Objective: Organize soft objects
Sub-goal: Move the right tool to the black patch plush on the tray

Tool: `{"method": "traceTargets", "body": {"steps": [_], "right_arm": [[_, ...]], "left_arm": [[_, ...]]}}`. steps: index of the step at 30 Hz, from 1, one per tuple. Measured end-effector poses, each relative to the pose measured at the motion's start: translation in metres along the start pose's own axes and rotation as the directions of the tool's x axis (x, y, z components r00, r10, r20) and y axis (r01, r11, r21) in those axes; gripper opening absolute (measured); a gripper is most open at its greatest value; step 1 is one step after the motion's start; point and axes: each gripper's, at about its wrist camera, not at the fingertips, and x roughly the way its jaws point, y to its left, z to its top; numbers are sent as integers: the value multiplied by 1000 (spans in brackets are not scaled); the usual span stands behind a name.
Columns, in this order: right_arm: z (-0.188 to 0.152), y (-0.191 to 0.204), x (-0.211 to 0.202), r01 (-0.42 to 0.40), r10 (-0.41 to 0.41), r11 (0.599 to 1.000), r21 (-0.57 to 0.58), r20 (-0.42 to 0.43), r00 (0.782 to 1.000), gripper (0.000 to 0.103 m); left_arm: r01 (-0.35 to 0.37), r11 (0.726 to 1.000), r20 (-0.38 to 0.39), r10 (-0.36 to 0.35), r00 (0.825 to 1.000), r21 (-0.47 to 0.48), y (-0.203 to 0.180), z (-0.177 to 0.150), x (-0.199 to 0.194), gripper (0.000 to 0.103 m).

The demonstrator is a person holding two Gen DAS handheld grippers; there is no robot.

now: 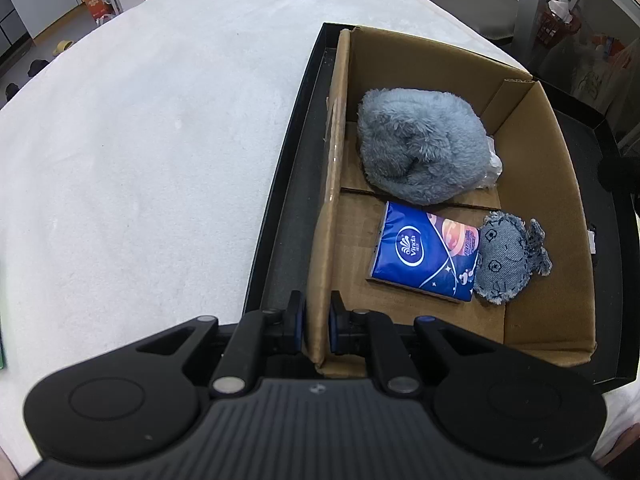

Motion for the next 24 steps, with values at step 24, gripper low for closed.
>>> {"method": "traceTargets", "body": {"steps": [24], "right_arm": [[-39,-65,16,1,4,994,108,-38,999,56]], "left_arm": [[-95,994,-19,96,995,44,-10,4,0,20]]}}
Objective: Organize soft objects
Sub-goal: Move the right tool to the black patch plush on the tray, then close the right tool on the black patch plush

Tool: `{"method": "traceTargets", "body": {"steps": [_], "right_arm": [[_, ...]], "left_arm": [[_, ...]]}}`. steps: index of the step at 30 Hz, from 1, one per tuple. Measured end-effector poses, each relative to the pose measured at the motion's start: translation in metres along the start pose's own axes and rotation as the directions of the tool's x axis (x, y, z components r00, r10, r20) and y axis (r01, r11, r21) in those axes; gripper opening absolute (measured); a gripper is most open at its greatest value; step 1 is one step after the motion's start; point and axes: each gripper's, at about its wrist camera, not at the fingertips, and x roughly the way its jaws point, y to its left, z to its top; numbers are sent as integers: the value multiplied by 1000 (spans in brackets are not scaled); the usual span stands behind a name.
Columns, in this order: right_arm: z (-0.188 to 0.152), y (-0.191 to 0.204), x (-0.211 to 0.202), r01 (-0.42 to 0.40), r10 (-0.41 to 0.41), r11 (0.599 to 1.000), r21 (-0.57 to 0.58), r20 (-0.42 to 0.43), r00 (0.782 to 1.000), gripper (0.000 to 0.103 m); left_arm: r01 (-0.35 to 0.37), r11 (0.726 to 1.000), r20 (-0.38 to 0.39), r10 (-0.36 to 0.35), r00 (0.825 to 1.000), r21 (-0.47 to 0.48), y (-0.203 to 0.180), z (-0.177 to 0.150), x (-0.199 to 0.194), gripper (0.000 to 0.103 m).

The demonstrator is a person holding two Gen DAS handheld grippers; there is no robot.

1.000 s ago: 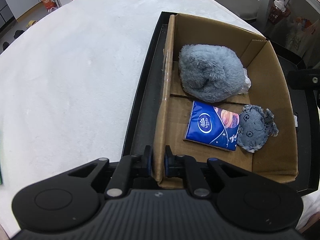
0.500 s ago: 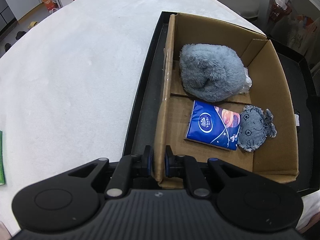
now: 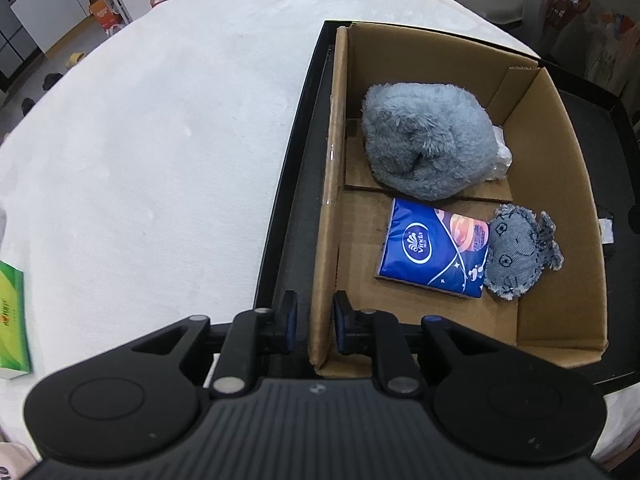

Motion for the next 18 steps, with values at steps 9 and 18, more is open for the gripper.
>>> {"method": "traceTargets", "body": {"steps": [9,18], "right_arm": [[-15,-21,23,-8,9,1000,24,-29,1000,56],[-22,-37,40,-28,30,998,56,-37,999,56]], "left_arm": [[-61,998,1,61,998,26,-9,3,-1,56],[-105,993,-11,106,994,48,-25,10,1,69]]}}
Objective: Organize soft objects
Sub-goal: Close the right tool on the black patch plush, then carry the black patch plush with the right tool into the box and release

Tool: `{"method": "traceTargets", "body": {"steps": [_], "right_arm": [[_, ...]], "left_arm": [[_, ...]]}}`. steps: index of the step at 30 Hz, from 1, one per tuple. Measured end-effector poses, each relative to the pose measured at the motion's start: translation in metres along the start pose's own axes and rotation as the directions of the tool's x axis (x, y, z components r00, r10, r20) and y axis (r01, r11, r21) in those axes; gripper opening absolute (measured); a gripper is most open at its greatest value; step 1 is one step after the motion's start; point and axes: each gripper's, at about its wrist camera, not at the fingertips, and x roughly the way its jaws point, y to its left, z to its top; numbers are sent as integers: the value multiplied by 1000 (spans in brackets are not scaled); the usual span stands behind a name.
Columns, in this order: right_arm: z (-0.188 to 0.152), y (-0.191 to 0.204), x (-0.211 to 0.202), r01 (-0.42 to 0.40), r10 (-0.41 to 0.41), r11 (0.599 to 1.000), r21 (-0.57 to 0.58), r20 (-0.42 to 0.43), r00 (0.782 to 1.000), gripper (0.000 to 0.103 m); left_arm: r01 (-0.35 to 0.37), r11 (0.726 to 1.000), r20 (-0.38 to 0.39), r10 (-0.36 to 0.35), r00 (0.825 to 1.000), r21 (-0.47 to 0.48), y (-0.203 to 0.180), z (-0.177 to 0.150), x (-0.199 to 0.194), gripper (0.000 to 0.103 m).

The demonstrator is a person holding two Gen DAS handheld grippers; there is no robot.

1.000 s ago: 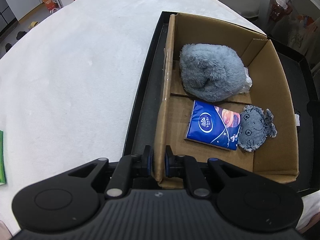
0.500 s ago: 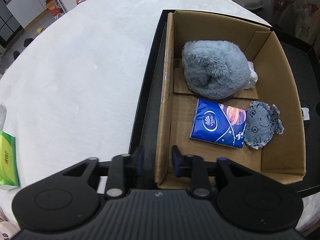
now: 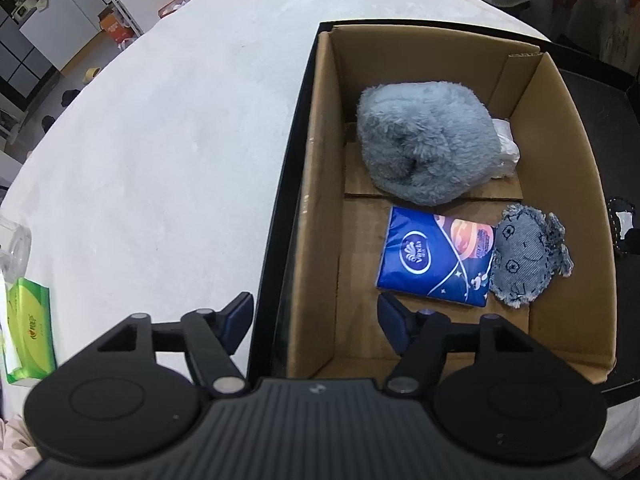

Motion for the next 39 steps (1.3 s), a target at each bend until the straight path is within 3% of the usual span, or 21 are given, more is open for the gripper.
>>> {"method": "traceTargets", "body": {"steps": [14,21,24,39], "right_arm": [[-1,-19,18,-38,37,999,39,15,999,55],[-4,-22,26,-9,10,999,35,-11,1000,33],[-7,-23,23,-3,3,999,38,-11,1000,30],[-9,-14,-7,34,-35,999,18,45,998,29]], "left_arm": [[-50,998,-19,50,999,40,-26,4,-2,72],[-53,998,-16,54,998,46,-31,3,-5,72],[-54,997,-21,55,998,46,-33,3,-4,72],[-13,1000,10,13,1000,26,-28,2,-19,73]]}}
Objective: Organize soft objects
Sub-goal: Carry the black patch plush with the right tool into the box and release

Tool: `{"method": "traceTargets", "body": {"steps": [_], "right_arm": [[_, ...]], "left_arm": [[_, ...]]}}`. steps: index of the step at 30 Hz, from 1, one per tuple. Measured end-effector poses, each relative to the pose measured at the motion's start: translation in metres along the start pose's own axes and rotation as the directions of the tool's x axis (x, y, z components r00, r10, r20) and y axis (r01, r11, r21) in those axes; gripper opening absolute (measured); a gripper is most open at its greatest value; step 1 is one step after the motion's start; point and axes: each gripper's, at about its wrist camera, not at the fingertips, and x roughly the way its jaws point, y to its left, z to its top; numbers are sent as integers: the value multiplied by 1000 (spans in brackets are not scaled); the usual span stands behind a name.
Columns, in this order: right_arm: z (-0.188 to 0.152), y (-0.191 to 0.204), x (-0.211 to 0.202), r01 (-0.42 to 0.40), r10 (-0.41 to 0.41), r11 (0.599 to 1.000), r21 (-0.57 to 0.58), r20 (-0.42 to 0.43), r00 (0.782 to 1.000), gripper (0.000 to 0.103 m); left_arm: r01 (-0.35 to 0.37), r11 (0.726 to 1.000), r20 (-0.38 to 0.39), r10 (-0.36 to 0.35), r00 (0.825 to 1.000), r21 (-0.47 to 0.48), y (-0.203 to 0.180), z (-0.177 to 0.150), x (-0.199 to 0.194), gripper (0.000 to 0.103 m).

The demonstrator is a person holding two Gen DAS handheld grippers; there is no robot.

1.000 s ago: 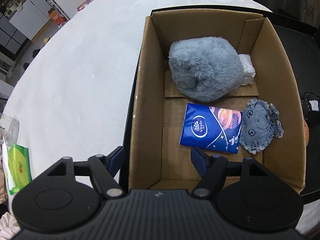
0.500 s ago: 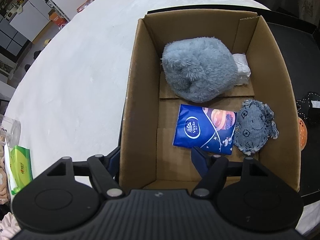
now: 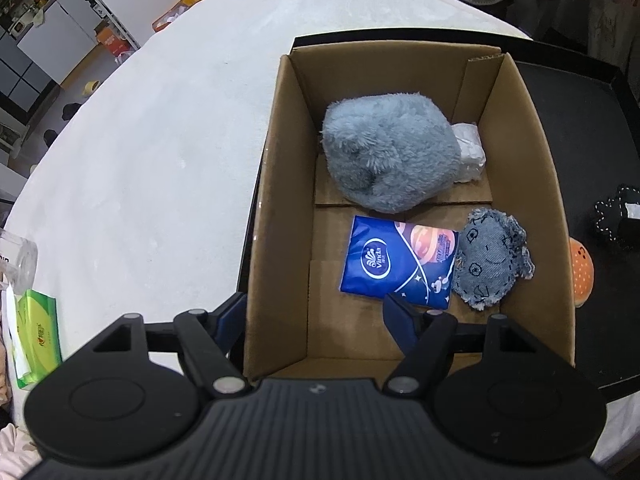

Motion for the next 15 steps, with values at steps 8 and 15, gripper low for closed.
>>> {"method": "traceTargets", "body": {"steps": [8,15], "right_arm": [[10,6,-18,-13,12,1000,5,27,1000,29],[12,16,-27,-28,28,1000,2,39,999,29]], "left_arm": [[44,999,13,-44,999,-2,3,3,-2,73],[66,998,11,-66,998,-4,7,0,2,73]]}}
